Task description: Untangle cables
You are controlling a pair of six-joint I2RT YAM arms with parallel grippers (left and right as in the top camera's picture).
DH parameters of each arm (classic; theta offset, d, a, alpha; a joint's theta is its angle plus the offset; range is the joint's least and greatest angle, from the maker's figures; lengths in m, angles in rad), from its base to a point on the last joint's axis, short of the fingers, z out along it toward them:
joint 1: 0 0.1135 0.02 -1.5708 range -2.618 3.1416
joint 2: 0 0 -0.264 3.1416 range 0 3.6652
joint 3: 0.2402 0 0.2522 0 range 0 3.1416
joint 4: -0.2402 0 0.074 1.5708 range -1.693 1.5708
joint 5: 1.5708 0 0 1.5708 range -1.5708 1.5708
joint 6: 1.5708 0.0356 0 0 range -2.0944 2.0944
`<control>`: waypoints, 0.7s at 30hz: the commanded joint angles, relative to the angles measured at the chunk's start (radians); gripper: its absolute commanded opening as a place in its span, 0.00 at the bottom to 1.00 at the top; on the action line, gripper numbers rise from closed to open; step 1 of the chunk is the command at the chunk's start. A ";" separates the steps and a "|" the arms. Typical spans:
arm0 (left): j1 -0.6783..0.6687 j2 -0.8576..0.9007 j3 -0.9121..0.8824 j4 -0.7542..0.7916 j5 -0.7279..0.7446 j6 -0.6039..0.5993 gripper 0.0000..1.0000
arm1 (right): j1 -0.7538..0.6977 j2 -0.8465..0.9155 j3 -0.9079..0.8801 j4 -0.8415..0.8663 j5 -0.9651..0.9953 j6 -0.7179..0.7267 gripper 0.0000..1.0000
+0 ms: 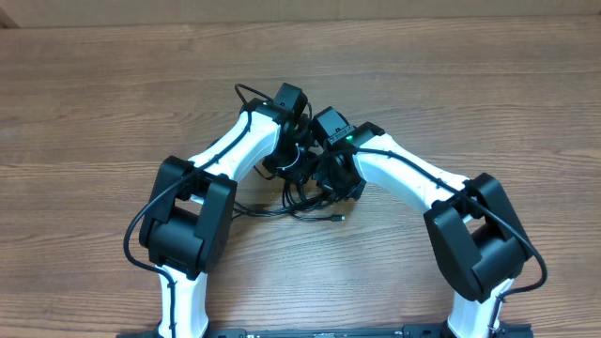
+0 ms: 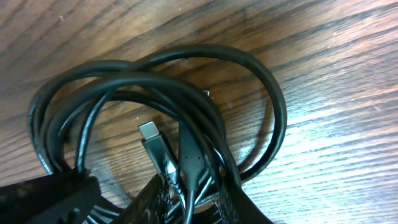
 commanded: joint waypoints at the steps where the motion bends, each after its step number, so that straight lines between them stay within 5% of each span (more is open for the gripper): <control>1: -0.008 0.010 -0.003 -0.002 0.030 -0.017 0.04 | 0.011 0.050 -0.007 0.024 -0.026 0.023 0.26; 15: -0.008 0.010 -0.003 -0.002 0.030 -0.017 0.04 | 0.022 0.066 -0.060 0.126 -0.032 0.026 0.18; 18: -0.008 0.010 -0.003 -0.002 0.030 -0.017 0.04 | 0.018 0.063 -0.058 0.125 -0.051 0.025 0.04; 21: -0.008 0.010 -0.003 0.000 0.030 -0.017 0.04 | -0.005 0.057 -0.043 0.126 -0.153 -0.020 0.04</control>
